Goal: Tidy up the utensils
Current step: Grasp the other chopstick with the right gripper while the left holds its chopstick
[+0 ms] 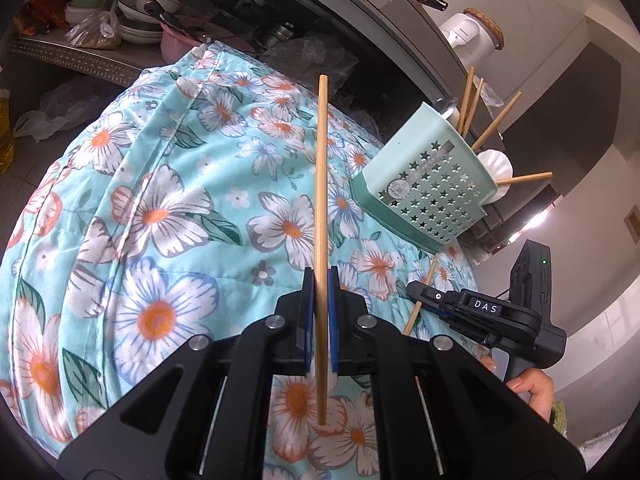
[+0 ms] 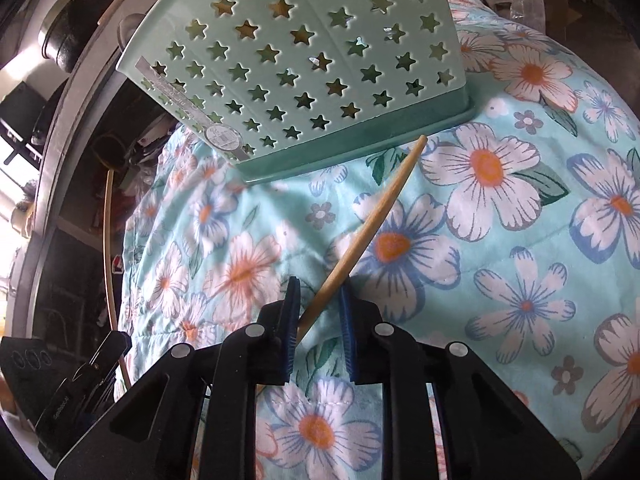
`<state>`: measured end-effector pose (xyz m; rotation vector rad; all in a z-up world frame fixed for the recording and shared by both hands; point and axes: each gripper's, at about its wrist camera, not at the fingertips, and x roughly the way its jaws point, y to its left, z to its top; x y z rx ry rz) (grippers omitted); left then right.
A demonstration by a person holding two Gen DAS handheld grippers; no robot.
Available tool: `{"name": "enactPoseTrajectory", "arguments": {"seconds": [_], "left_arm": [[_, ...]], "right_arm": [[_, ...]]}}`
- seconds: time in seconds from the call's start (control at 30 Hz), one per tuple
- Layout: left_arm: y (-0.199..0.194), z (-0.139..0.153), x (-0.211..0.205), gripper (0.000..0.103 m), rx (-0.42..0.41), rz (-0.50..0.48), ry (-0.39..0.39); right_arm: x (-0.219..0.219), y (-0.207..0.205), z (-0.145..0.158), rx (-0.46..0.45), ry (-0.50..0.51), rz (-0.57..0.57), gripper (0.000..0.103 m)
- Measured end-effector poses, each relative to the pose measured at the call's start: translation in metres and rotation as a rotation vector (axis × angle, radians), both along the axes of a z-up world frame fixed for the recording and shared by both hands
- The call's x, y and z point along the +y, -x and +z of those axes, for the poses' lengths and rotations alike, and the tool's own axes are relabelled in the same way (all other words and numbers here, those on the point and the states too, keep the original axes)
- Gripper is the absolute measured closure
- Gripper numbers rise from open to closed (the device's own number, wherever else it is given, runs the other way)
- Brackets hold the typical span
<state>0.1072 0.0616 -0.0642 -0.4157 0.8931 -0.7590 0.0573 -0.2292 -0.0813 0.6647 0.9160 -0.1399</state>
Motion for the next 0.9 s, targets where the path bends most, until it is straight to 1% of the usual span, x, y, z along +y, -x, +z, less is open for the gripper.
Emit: {"name": "enactPoseTrajectory", "arguments": {"seconds": [0.13,0.33,0.47,0.57,0.67,0.7,0.77,0.8,0.9], "left_arm": [[0.009,0.002,-0.013,0.098,0.03,-0.066,-0.007],[0.028,-0.003,-0.039,0.098,0.1,-0.143,-0.01],[0.037,-0.008,-0.054,0.098,0.145,-0.175,-0.02],[0.04,-0.012,-0.063,0.098,0.16,-0.177,-0.058],[0.037,-0.018,-0.066,0.098,0.186,-0.158,-0.1],[0.035,-0.019,-0.067,0.098,0.192,-0.15,-0.108],[0.032,-0.018,-0.067,0.098,0.19,-0.135,-0.122],[0.03,-0.017,-0.067,0.097,0.185,-0.132,-0.129],[0.02,-0.012,-0.068,0.089,0.174,-0.118,-0.15]], "right_arm": [[-0.011,0.015,0.007,-0.006,0.016,0.08,0.084],[-0.015,0.035,0.026,-0.034,0.145,0.191,0.083],[-0.021,0.045,0.035,-0.059,0.179,0.238,0.083],[-0.022,0.043,0.032,-0.057,0.162,0.245,0.082],[-0.028,0.041,0.022,-0.043,0.12,0.233,0.082],[-0.025,0.032,0.015,-0.039,0.105,0.229,0.082],[-0.028,0.028,0.01,-0.038,0.081,0.224,0.082],[-0.029,0.027,0.008,-0.036,0.072,0.222,0.081],[-0.032,0.024,0.002,-0.018,0.045,0.209,0.08]]}}
